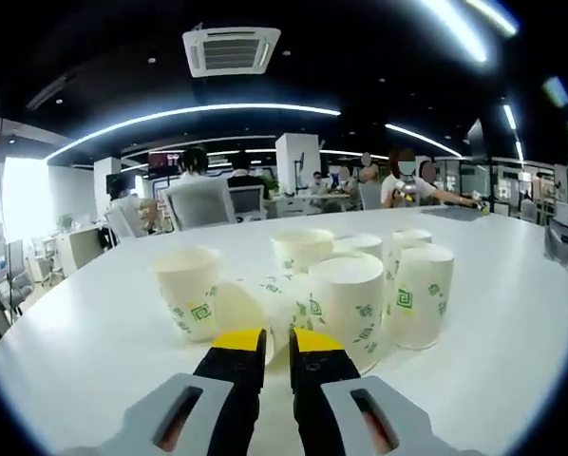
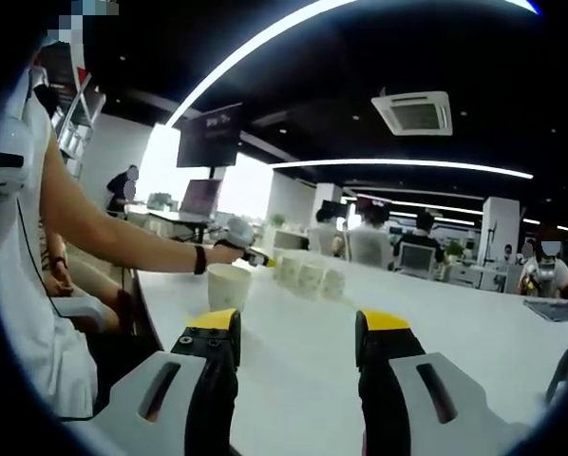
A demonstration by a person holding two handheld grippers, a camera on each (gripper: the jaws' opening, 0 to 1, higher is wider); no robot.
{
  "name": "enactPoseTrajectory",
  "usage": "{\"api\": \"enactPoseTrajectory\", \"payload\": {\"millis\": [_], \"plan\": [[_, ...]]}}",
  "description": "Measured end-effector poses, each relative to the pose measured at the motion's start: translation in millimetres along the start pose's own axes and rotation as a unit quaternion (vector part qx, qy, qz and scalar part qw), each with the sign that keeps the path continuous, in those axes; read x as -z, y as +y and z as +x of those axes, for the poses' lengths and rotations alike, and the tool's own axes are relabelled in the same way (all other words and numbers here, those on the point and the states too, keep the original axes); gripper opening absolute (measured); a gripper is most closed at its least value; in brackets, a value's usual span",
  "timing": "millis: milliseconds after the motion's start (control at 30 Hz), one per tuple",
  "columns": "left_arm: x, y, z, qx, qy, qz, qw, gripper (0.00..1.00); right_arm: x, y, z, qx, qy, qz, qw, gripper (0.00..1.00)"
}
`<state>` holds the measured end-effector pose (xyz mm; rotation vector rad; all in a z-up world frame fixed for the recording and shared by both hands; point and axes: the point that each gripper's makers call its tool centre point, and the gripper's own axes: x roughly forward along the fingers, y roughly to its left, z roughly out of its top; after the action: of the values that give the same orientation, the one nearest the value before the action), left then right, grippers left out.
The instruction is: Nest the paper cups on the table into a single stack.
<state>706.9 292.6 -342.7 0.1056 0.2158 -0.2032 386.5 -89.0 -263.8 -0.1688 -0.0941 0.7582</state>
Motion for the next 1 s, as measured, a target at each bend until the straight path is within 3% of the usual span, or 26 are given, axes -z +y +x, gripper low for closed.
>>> {"api": "enactPoseTrajectory", "payload": {"millis": [233, 433, 667, 933, 1000], "plan": [[3.5, 2.5, 1.6, -0.001, 0.006, 0.007, 1.0, 0.02, 0.1, -3.5, -0.5, 0.003, 0.001, 0.0, 1.0, 0.51], [7.3, 8.7, -2.7, 0.0, 0.007, 0.01, 0.9999, 0.01, 1.3, -2.7, 1.1, 0.001, 0.001, 0.004, 1.0, 0.51], [6.6, 14.3, -14.5, 0.002, 0.002, 0.011, 0.9999, 0.01, 0.9, -1.8, 1.8, 0.0, -0.002, 0.005, 1.0, 0.51], [1.9, 25.4, -42.7, 0.005, 0.001, 0.046, 0.9989, 0.01, 2.2, 5.2, 7.4, -0.008, -0.003, 0.007, 0.9999, 0.51], [-1.8, 33.4, -39.0, 0.005, 0.0, 0.054, 0.9985, 0.01, 1.9, 6.9, 8.4, -0.01, -0.004, 0.007, 0.9999, 0.51]]}}
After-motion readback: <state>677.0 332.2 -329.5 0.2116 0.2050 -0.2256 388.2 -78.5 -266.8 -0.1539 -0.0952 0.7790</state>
